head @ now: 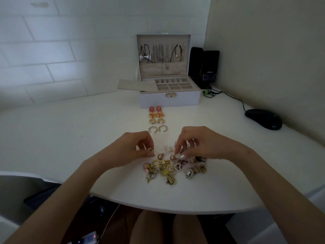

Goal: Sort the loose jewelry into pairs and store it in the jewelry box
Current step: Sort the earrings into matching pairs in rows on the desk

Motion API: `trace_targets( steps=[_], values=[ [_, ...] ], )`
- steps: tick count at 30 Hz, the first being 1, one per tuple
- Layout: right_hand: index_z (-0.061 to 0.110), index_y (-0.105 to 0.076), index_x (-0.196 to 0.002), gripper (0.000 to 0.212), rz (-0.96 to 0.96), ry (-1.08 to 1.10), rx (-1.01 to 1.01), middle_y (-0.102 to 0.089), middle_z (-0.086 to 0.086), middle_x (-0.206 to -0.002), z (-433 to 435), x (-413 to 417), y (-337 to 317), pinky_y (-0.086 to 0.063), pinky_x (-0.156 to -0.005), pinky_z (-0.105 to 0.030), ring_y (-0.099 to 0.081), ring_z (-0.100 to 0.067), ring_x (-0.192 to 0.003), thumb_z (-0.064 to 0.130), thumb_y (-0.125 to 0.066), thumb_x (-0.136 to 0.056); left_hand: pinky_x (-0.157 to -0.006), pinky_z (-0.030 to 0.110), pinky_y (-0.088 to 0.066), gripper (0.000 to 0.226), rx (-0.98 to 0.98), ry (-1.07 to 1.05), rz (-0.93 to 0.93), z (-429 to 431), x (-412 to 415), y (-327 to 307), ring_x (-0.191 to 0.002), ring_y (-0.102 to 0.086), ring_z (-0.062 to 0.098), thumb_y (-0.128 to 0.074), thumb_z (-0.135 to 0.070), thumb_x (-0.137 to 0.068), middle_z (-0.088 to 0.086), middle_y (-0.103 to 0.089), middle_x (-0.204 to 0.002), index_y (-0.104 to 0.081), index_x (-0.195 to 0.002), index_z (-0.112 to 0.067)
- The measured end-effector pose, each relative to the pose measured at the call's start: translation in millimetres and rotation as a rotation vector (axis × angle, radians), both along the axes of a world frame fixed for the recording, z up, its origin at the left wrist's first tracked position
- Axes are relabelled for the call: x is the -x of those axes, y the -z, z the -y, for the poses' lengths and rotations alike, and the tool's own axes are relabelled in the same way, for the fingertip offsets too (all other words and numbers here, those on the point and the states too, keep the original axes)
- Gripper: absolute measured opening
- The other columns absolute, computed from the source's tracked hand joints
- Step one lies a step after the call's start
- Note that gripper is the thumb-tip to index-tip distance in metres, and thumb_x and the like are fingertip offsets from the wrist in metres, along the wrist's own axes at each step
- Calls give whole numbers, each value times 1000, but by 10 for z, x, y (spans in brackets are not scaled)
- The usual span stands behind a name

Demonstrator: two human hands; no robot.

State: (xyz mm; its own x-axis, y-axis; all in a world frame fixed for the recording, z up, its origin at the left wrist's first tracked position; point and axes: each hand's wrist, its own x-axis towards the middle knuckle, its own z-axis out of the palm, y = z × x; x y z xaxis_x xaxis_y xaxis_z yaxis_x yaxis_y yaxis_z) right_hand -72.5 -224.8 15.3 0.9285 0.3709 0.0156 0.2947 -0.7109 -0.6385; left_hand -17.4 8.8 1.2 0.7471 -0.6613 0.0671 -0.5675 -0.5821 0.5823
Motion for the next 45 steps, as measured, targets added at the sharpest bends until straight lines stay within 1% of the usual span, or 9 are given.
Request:
trace_targets(
  steps=[9,13,19,22,25,29,35,38,45],
  values=[
    [34,-69,-79,26,12,96,-1,-57,7,-82,395,33,15,-39,-65,-13,-48,0,-68,10,-75,-76,-67,14,-46,13,94,32,-4,21,41,-30,-78,-57,1,-71,-18,-79,-12,-64,-84,-62,-87,-22],
    [30,-71,-86,32,-34,36,-5,-57,4,-85,427,111,25,-39,-65,-13,-48,0,-68,-1,-67,-80,-72,18,-49,13,131,59,42,75,42,-26,-82,-59,5,-70,-15,-79,-11,-64,-84,-64,-88,-23],
    [36,-70,-81,29,-49,70,41,-56,6,-85,478,98,124,-39,-66,-13,-47,0,-71,7,-72,-77,-71,17,-48,11,156,80,28,172,78,-27,-81,-59,5,-70,-21,-78,-10,-64,-80,-65,-88,-20],
    [35,-70,-80,25,-37,108,20,-54,9,-82,531,121,106,-39,-66,-14,-46,1,-69,11,-73,-78,-71,16,-46,13,143,100,10,167,67,-18,-83,-59,3,-68,-31,-78,-16,-64,-90,-64,-87,-23],
    [36,-70,-88,28,-13,109,-15,-53,9,-81,505,122,106,-38,-66,-15,-45,-1,-67,9,-69,-82,-79,17,-46,27,122,181,1,172,63,-1,-93,-60,2,-63,-52,-76,-22,-65,-98,-63,-91,-30],
    [37,-71,-95,32,-27,24,18,-54,6,-84,421,96,156,-38,-66,-15,-47,-5,-70,7,-63,-86,-93,24,-41,30,13,335,7,234,114,33,-109,-52,2,-51,-50,-81,-29,-60,-114,-64,-98,-28],
    [38,-71,-85,29,-18,75,-17,-57,1,-88,473,121,94,-37,-65,-15,-46,-2,-70,9,-67,-83,-94,17,-34,31,-39,317,65,173,95,26,-107,-49,-2,-54,-54,-79,-29,-62,-107,-64,-96,-31],
    [32,-73,-88,22,-59,2,-66,-56,6,-85,391,149,72,-39,-65,-14,-47,-1,-70,12,-72,-79,-96,21,-37,21,-63,257,85,123,62,46,-104,-50,-4,-65,-44,-81,-27,-59,-102,-66,-98,-32],
    [36,-72,-78,20,-75,29,-18,-53,10,-79,378,130,127,-37,-66,-16,-47,-1,-68,17,-75,-76,-88,25,-42,35,-59,196,47,-5,19,48,-99,-54,1,-50,-62,-74,-19,-61,-97,-65,-95,-37]
  ],
)
